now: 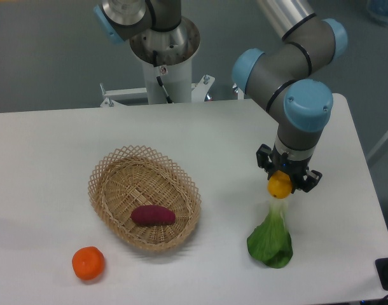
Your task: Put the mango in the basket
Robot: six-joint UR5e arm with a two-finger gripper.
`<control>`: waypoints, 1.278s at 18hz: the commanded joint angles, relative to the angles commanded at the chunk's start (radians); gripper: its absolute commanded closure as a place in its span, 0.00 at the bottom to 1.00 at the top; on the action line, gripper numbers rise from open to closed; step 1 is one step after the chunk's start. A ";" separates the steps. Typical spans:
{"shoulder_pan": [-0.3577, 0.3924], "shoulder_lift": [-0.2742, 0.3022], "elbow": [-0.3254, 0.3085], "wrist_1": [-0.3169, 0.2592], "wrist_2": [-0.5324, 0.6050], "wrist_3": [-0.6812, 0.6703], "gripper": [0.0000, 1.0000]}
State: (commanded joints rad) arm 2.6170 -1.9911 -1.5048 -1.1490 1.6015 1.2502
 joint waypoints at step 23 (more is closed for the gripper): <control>-0.012 0.028 -0.052 0.052 -0.032 -0.003 0.42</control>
State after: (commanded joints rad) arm 2.6048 -1.9635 -1.5570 -1.0968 1.5693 1.2471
